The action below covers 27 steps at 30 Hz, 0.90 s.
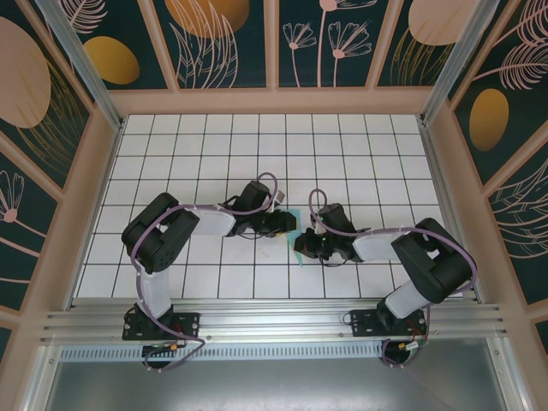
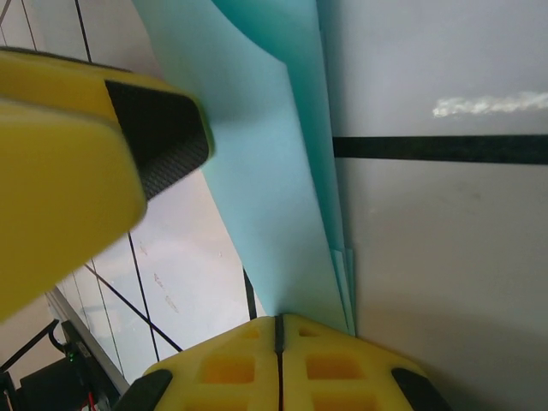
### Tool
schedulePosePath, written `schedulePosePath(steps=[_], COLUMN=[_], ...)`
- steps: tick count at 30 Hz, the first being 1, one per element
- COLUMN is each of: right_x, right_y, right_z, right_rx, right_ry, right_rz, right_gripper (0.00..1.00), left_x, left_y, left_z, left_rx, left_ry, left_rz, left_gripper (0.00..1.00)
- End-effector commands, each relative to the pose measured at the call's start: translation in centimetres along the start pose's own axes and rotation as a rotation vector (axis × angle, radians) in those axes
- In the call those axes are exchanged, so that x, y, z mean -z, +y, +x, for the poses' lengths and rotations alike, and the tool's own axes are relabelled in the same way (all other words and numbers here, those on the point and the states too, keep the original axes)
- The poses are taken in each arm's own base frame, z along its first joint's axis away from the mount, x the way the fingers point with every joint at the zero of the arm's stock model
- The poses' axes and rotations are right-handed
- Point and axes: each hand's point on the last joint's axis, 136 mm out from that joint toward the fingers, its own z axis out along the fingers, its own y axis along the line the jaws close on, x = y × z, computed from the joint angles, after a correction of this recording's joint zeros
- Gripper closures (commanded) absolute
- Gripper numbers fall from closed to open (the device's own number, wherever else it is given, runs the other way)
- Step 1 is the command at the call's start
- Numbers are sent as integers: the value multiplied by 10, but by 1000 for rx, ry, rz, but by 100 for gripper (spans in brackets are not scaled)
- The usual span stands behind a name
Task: Fold a paper plane with a square sheet of paper (pick it up from the middle)
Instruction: Fold the wing for the fifth time at the center of the table.
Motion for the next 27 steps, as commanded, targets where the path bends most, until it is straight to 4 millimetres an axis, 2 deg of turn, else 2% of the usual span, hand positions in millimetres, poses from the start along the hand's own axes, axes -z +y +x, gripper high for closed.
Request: schedulePosePath(steps=[1,6,10,17,24,27], right_x=[-4,-4,-4,-4,-6,-6], right_y=[-47,-46,-49,-57,-61,-60], right_z=[16,14,16,25,31,31], right_rx=[-76,-79,-80,-75,-71,-68], right_ry=[30,29,37,73,101,106], right_rz=[156,156,163,189,196,195], right_gripper=[92,92,92,99,100,100], left_x=[4,-6,-11,-12,3,6], left_y=[-14,-7,16,43,50,54], left_z=[11,25,21,-3,-36,-45], left_rx=[-14,-18,-4,48,63,57], left_ry=[35,81,48,-47,-129,-133], left_rz=[56,40,-42,-165,-162,-152], left_gripper=[58,56,57,58,57,56])
